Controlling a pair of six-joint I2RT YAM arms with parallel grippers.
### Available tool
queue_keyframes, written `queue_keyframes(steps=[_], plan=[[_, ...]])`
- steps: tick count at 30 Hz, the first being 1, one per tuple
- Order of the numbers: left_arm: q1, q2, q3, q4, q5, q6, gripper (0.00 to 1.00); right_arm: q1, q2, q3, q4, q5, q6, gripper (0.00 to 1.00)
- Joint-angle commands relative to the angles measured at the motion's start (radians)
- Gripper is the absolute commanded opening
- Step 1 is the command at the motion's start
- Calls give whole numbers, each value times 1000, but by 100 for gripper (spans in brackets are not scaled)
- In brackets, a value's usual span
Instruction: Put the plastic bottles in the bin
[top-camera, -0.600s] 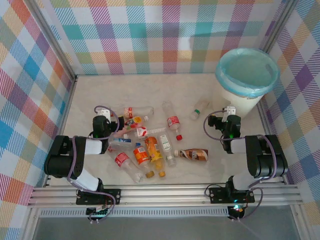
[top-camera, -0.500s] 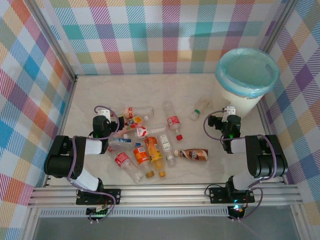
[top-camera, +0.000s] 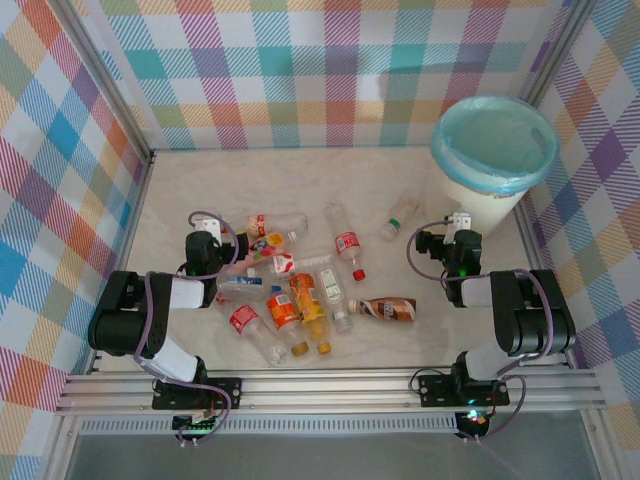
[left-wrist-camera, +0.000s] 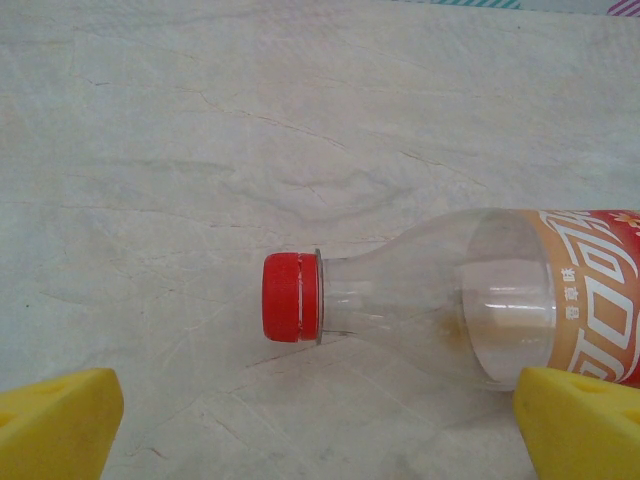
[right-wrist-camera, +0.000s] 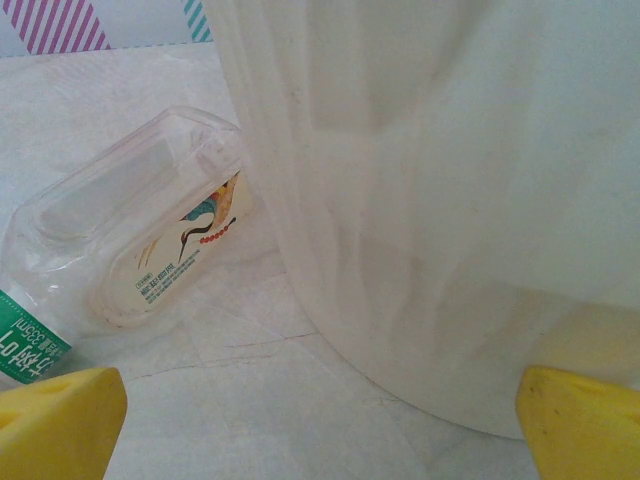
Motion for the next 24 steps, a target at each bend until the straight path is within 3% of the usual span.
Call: queue_keyframes(steps=[1,8,15,19,24], plan=[[4,0,12,-4,8,9,100,-2,-9,8,14,-15,-7,100],[4,-7,12,-12,1,5,100,-1,-10,6,15,-15,-7,100],[6,-101,123,-302,-61,1,100,37,-148,-117,134,61,-28,97],[5,-171,31,-206,-105,-12,100,52,-303,-108,-53,90,11,96],[4,-290,1,-253,-137,-34,99,67,-444,-72,-270,67,66,94]])
